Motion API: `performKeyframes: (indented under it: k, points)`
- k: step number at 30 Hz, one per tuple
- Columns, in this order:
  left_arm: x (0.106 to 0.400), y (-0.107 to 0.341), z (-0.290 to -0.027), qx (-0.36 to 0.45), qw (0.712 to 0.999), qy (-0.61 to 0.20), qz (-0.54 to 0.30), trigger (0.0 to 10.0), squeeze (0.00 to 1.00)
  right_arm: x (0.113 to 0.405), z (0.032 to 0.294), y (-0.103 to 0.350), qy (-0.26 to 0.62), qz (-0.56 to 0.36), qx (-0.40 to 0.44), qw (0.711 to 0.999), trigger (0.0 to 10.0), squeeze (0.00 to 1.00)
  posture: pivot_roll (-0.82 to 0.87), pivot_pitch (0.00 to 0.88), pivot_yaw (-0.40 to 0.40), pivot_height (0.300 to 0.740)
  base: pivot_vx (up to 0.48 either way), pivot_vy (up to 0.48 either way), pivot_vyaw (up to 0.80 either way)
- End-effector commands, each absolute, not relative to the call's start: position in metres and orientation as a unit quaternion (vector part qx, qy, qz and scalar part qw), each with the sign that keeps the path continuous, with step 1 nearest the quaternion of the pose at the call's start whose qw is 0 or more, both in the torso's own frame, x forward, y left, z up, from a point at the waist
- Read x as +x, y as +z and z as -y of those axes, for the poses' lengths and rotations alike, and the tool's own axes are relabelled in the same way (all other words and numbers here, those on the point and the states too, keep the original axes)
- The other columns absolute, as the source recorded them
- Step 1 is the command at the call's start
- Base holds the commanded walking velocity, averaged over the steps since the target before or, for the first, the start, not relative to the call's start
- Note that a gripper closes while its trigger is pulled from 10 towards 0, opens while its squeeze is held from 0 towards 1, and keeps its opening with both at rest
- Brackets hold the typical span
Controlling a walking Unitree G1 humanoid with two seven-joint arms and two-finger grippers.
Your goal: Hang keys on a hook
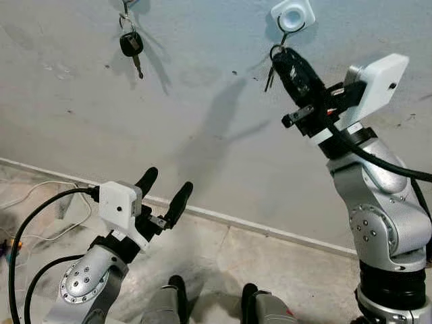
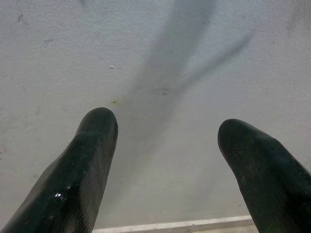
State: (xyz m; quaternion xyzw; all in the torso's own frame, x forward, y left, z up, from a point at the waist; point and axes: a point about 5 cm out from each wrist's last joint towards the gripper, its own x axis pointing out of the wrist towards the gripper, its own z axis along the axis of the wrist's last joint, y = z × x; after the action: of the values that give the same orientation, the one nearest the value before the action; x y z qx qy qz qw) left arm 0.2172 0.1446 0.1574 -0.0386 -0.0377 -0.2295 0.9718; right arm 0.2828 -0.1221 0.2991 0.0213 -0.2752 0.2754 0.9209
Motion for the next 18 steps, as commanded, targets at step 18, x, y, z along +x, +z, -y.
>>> performKeyframes:
  k: [18]
  points:
    - [0.2145,0.1514,-0.1446,-0.033,0.973,-0.229,0.025,10.0,0.00,0.2872,0.1179,0.3026,0.272,0.278,0.039,0.920,10.0,0.00,0.05,0.277,0.030,0.740,0.000,0.000,0.00]
